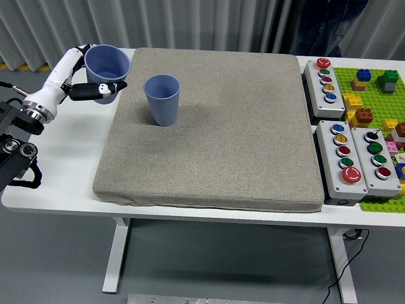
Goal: Pick cup pour cup place
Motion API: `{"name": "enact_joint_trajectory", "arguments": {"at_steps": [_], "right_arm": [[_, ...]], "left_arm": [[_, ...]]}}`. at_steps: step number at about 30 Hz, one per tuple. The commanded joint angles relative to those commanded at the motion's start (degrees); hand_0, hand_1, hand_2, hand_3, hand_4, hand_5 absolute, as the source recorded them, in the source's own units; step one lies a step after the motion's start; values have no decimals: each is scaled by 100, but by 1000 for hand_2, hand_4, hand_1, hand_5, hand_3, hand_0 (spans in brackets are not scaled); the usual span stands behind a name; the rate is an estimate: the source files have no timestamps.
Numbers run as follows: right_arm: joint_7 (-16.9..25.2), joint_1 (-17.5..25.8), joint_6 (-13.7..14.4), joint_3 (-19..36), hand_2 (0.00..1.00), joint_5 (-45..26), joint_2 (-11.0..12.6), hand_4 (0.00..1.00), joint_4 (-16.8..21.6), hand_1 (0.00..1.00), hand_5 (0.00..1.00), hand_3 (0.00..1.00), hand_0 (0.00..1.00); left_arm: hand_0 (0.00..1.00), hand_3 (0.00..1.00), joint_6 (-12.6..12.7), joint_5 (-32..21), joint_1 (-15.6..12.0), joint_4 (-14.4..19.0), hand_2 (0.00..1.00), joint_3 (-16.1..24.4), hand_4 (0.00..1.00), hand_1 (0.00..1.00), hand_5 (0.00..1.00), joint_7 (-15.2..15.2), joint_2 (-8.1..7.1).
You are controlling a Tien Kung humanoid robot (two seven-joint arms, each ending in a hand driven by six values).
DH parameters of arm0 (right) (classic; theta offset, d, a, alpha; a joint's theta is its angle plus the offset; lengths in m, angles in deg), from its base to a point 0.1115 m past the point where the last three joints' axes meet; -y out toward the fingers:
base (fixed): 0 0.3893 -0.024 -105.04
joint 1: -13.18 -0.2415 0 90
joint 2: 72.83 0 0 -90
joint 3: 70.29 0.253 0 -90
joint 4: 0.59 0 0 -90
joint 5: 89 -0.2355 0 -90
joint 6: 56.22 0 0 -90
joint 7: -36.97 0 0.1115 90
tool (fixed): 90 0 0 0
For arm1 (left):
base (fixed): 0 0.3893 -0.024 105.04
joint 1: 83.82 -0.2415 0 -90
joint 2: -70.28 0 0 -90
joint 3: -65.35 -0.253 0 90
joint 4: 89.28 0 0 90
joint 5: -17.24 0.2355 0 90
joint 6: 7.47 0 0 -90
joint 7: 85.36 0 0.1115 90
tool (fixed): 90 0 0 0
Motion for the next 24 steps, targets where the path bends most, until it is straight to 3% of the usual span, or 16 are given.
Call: {"name": "enact_joint_trajectory", "arguments": {"at_steps": [7,12,24], "right_arm": [[2,-33,10,-25,508,-46,15,2,-2,600,2,578,640],[5,-53,18,-38,508,-74,27,2,-3,600,2,578,640],[12,-99,37,-82,508,-143,47,2,-5,600,2,578,640]], "left_arm": [[650,563,-83,257,542,-272,581,-392,865,588,204,124,-76],[650,561,-225,735,885,-348,581,-684,864,586,203,286,-103],[648,551,-496,1700,1333,-518,567,-1053,864,580,203,574,-105]]}}
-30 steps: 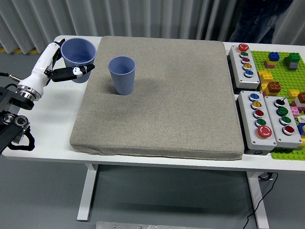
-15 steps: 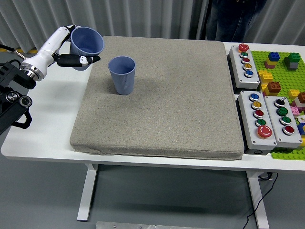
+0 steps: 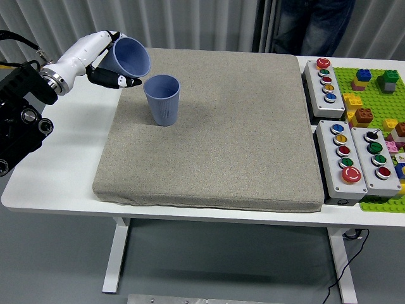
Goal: Pick cup pour cup place
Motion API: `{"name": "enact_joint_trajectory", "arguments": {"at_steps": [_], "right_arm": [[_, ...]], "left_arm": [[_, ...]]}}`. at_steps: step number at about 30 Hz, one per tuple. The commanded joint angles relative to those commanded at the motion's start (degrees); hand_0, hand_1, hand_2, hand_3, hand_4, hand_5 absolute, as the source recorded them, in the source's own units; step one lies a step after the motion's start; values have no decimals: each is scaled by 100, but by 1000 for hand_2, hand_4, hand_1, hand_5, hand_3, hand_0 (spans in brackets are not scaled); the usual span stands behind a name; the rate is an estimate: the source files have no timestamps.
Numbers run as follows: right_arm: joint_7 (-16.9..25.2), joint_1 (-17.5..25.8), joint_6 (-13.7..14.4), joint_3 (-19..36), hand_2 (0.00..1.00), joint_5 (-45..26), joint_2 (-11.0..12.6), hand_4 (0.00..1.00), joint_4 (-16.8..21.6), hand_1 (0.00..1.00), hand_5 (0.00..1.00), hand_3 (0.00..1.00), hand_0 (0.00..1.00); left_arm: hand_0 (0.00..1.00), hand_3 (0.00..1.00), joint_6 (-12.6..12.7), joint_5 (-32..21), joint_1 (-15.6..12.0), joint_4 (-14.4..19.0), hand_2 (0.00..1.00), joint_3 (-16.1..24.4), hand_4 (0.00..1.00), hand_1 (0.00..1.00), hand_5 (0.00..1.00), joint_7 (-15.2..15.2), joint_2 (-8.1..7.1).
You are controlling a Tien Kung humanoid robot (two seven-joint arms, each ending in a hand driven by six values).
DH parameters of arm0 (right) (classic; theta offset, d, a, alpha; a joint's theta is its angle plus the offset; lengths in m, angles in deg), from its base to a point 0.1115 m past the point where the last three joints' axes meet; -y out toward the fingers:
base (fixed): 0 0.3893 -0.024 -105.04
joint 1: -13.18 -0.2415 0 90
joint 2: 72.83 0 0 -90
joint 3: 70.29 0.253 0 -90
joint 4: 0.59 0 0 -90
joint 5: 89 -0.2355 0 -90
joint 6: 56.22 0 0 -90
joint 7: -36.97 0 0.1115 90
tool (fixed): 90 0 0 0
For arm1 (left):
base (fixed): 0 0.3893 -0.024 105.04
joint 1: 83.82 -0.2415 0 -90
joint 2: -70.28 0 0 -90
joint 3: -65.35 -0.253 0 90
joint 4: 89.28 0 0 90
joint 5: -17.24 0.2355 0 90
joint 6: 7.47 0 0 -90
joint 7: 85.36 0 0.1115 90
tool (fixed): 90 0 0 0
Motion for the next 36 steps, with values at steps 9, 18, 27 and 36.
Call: {"name": "enact_joint_trajectory", "arguments": {"at_steps": [9,18,27,36], "right_arm": [[1,-12,4,-13,508,-22,10,2,1,600,2,578,640],[1,-27,10,-25,508,-44,19,2,1,600,2,579,641],[-1,-40,9,-36,509,-57,25,2,2,600,2,579,640],[-7,-21,4,-32,508,-42,23,2,5,600,2,580,641]], "left_arm": [[641,548,-131,479,194,-85,560,-156,865,575,206,130,35],[639,544,-219,1112,375,-100,550,-286,857,568,202,217,78],[633,541,-323,1562,522,-88,546,-399,853,567,200,301,113],[630,540,-417,1837,600,-43,541,-551,850,561,202,370,140]]}}
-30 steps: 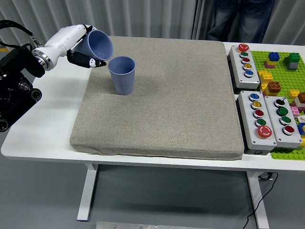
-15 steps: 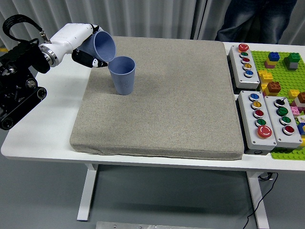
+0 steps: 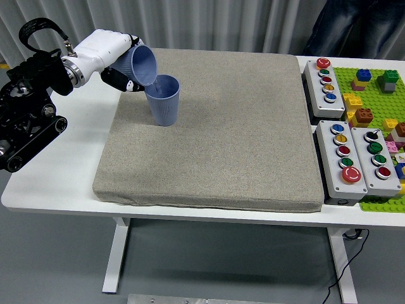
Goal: Pick cup pour cup place
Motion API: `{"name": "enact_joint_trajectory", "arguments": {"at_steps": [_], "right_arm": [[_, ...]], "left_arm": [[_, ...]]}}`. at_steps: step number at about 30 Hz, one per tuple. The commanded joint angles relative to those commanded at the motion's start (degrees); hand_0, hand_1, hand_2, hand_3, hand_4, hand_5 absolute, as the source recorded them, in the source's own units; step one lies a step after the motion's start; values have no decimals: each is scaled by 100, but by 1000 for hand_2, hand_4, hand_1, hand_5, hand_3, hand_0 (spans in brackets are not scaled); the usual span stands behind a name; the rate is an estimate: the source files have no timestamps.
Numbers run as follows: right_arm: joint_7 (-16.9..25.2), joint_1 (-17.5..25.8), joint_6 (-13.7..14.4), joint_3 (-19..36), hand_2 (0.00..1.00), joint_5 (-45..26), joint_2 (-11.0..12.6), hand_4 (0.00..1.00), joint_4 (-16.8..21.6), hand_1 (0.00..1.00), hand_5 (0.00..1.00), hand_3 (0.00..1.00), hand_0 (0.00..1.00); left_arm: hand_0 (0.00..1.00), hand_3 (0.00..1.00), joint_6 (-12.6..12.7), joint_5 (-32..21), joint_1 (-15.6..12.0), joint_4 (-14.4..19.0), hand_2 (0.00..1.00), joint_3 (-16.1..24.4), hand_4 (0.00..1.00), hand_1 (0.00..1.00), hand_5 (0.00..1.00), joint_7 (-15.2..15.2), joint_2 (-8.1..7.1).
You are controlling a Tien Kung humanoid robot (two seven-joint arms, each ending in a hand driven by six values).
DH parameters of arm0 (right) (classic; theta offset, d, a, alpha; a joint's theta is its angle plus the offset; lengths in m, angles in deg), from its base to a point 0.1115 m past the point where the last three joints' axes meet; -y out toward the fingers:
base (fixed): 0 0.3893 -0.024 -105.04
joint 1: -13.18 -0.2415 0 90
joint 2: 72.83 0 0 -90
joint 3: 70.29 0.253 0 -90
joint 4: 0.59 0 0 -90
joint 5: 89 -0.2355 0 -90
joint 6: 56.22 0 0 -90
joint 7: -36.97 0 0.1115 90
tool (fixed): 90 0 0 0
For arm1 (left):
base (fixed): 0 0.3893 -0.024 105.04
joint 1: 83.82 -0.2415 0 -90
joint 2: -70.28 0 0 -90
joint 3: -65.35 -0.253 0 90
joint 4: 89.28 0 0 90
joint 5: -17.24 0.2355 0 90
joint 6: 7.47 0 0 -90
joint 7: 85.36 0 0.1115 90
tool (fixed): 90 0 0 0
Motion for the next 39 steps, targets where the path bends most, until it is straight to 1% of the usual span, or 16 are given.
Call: {"name": "enact_joint_trajectory", "arguments": {"at_steps": [9,14,39], "right_arm": [[-3,16,-1,-3,509,9,6,2,4,600,2,580,641],[-2,16,6,-11,509,-9,6,2,4,600,2,579,641],[21,-26,11,-24,508,-51,33,2,-3,600,2,579,641]], "left_arm": [[626,540,-53,314,125,-5,539,-126,847,558,200,57,20],[624,540,-82,635,146,45,538,-106,844,557,199,88,27],[620,540,-188,1165,503,50,538,-556,838,553,202,225,4]]}}
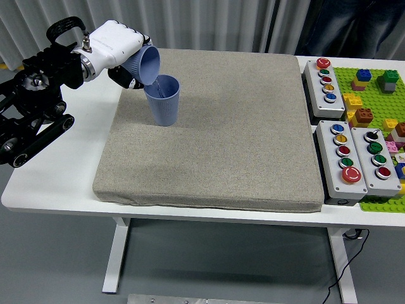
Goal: Pick cup pour cup place
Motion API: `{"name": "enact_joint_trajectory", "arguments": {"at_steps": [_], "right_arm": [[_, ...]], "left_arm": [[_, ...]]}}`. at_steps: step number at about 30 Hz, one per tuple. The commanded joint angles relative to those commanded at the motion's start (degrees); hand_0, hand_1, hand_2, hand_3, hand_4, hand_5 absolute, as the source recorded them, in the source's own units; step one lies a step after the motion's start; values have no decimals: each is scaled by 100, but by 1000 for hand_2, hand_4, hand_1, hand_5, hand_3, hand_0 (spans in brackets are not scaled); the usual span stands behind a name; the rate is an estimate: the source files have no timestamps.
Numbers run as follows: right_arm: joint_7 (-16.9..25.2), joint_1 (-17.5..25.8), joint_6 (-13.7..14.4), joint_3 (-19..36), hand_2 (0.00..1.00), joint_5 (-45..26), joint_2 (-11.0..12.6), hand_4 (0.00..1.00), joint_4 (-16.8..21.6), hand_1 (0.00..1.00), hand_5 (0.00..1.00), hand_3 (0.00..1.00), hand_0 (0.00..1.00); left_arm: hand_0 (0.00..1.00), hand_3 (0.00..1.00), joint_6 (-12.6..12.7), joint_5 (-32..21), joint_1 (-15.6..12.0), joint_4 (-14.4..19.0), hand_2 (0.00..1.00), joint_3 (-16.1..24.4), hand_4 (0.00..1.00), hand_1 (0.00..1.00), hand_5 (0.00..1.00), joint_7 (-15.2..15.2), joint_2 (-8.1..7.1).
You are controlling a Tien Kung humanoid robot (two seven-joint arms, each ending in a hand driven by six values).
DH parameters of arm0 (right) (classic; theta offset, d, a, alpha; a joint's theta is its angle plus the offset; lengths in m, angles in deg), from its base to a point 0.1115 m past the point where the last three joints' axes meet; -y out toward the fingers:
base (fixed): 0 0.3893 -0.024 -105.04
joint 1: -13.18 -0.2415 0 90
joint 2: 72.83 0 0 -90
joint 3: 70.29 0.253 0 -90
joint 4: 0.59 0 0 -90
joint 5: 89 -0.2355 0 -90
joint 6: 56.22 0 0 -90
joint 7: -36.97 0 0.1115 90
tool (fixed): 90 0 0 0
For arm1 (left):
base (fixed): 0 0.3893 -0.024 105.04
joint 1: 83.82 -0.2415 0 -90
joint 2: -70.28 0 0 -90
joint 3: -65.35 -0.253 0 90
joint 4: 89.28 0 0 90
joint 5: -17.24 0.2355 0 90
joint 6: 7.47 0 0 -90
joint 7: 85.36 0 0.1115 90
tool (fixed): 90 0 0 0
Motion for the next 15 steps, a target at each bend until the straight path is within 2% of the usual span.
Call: {"name": "enact_joint_trajectory", "arguments": {"at_steps": [15], "right_arm": [[5,-8,24,-26,508,-46,8,2,0,600,2,579,640]], "left_arm": [[618,539,-33,300,168,22,537,-255,838,551,205,119,0]]}}
